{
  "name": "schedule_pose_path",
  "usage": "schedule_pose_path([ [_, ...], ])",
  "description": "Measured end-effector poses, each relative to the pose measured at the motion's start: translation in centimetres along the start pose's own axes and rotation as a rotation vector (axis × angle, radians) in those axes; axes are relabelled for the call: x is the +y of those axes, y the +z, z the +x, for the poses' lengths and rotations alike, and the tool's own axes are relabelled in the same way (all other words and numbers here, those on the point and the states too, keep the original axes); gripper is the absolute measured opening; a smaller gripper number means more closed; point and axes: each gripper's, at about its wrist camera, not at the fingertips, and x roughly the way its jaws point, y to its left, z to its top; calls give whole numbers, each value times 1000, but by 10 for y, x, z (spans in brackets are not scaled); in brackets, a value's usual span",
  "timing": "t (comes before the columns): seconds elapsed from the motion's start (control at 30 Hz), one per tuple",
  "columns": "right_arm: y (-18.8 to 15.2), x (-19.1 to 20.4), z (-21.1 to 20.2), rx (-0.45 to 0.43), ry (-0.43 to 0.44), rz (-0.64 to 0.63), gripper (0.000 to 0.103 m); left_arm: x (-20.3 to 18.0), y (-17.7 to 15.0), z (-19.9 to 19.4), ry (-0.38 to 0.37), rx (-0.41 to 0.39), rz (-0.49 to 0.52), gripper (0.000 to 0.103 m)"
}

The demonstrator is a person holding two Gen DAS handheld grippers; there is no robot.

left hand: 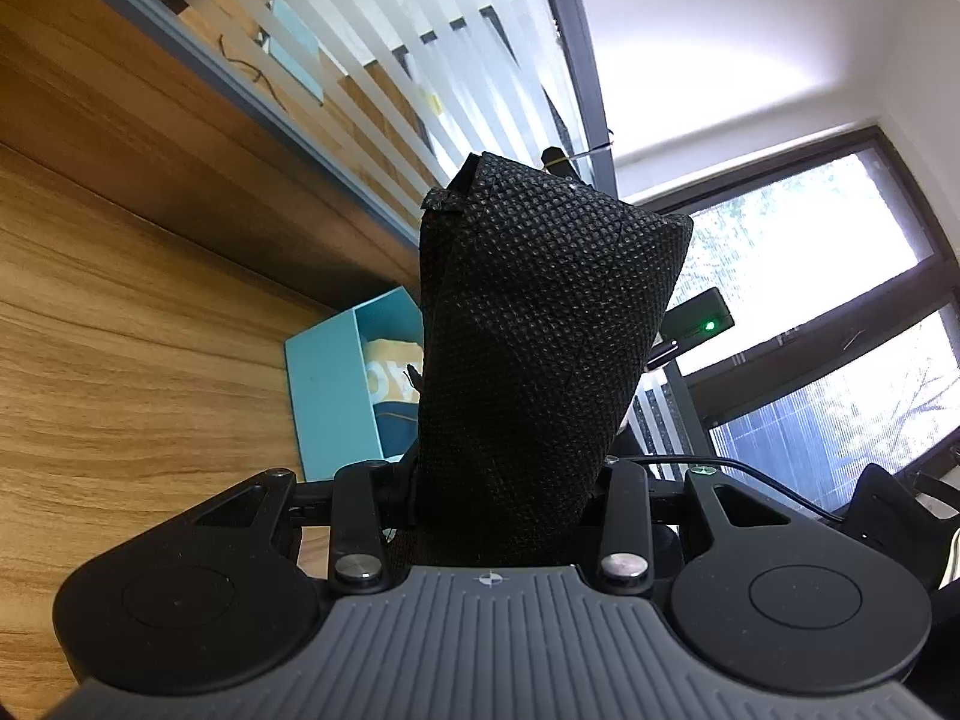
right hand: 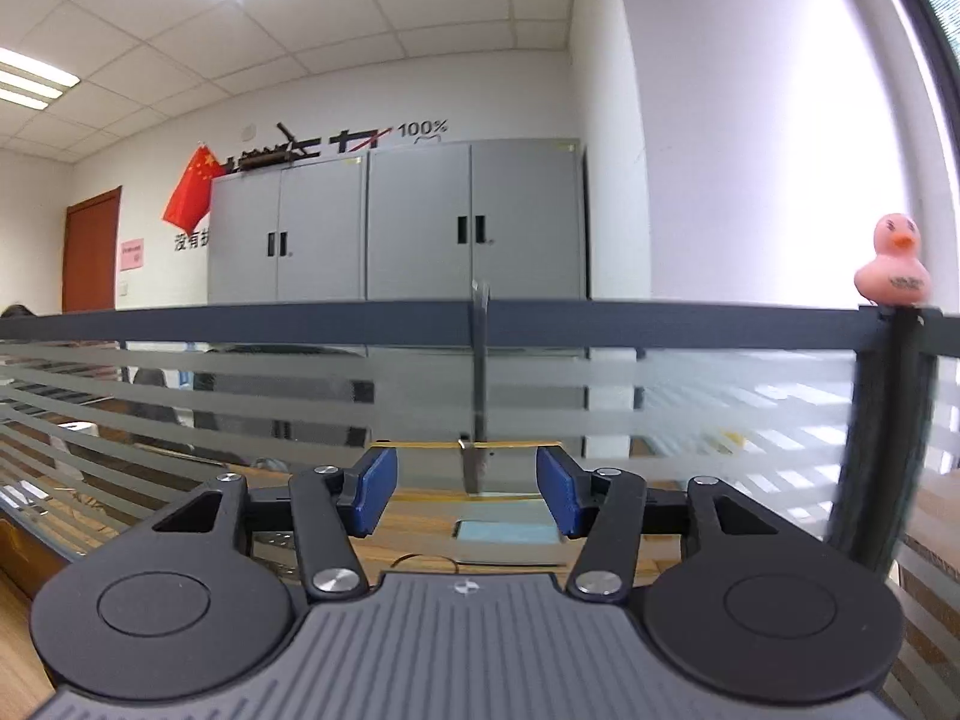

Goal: Fold shopping bag
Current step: 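Move the right gripper to the yellow rubber band on the partition hook, then grasp the yellow rubber band with the right gripper and pull it off the hook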

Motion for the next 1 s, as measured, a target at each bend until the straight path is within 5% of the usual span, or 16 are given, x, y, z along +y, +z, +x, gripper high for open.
schedule_pose_path([
  [0.37,6,0,-58,-102,22,-18,64,-9,-7,1,-4,-11,39,41],
  [0.43,5,0,-70,-125,26,-23,103,-17,-9,-2,-8,-10,56,41],
  [0.7,2,1,-82,-110,87,-110,103,-34,-20,-22,-7,-42,89,41],
  [0.77,-5,2,-101,-112,83,-100,94,-33,-21,-26,-7,-53,84,41],
  [0.83,-12,1,-109,-55,71,-88,30,-29,-22,-28,-3,-61,74,41],
  [0.9,-18,-2,-112,6,63,-67,0,-28,-22,-29,-4,-61,60,41],
  [1.0,-24,-12,-111,47,63,-17,0,-27,-23,-27,-5,-51,57,41],
])
